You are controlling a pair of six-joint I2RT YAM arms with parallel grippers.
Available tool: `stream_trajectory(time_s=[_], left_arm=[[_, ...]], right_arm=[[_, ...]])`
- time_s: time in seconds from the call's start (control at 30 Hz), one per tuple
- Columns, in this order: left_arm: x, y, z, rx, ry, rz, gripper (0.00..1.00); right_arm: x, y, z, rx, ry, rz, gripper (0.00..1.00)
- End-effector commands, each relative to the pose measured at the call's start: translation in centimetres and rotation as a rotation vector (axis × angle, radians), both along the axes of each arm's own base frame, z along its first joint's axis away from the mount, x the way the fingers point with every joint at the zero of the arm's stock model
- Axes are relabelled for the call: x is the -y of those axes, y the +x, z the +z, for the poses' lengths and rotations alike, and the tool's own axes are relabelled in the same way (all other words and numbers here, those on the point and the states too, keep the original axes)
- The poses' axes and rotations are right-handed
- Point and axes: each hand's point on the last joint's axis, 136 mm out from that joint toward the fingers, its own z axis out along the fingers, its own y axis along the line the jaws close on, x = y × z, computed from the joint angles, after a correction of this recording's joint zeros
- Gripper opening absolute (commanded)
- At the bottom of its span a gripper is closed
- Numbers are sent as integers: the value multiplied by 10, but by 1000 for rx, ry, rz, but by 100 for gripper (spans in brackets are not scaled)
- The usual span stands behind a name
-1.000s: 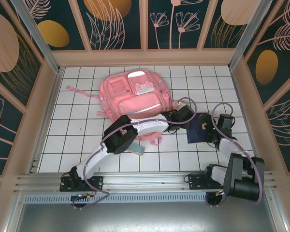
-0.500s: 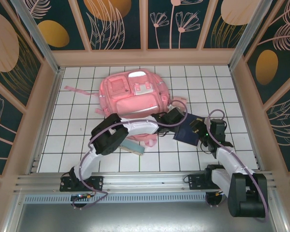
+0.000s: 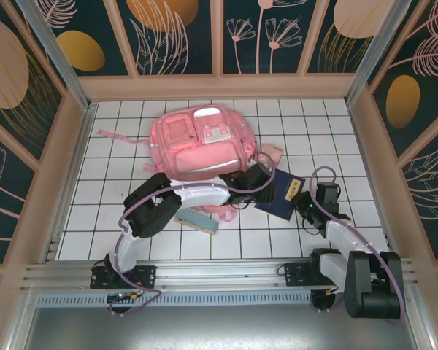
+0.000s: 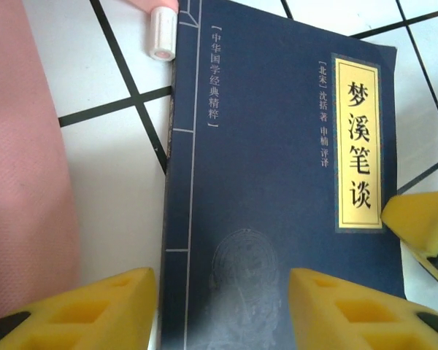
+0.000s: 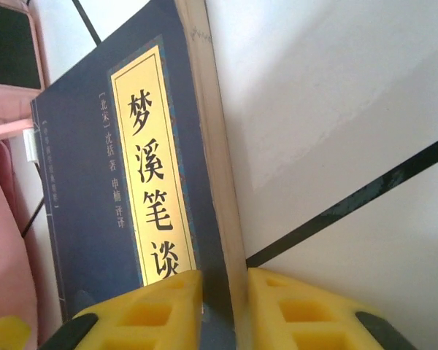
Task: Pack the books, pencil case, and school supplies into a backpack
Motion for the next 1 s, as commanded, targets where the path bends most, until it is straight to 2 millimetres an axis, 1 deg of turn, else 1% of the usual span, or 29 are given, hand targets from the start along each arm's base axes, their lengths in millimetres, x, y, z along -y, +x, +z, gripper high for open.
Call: stream_trajectory(time_s=[0.0,0.07,0.2,0.3,0.6,0.7,0.77,0.83,0.9,0.97], left_arm=[[-1,9,-14,-30,18,35,52],[-4,12,-19,-35,33,49,52],[-6,14,-25,-40,45,53,53],[-10,18,-35,-43,92,67,55],[-27,28,-46,-1,200,117,57],[-33,32,-40,31,209,145,57],[-36,35,-28,64,183,165,58],[-34,36,-19,87,157,164,58],[-31,35,-22,78,159,145,58],[-26,33,-33,48,183,120,58]], right_arm=[[-3,-8,-9,-42,0,23,16],[-3,-7,-9,-47,-4,30,9],[-3,-6,-10,-52,-9,35,3],[-3,-6,-10,-53,-10,40,3],[-6,-5,-10,-53,-12,53,3],[-6,-5,-10,-54,-11,53,3],[-6,-5,-10,-53,-12,52,3],[-6,-5,-10,-52,-12,52,3],[-6,-5,-10,-52,-10,54,3],[-6,-4,-9,-50,-8,55,3]])
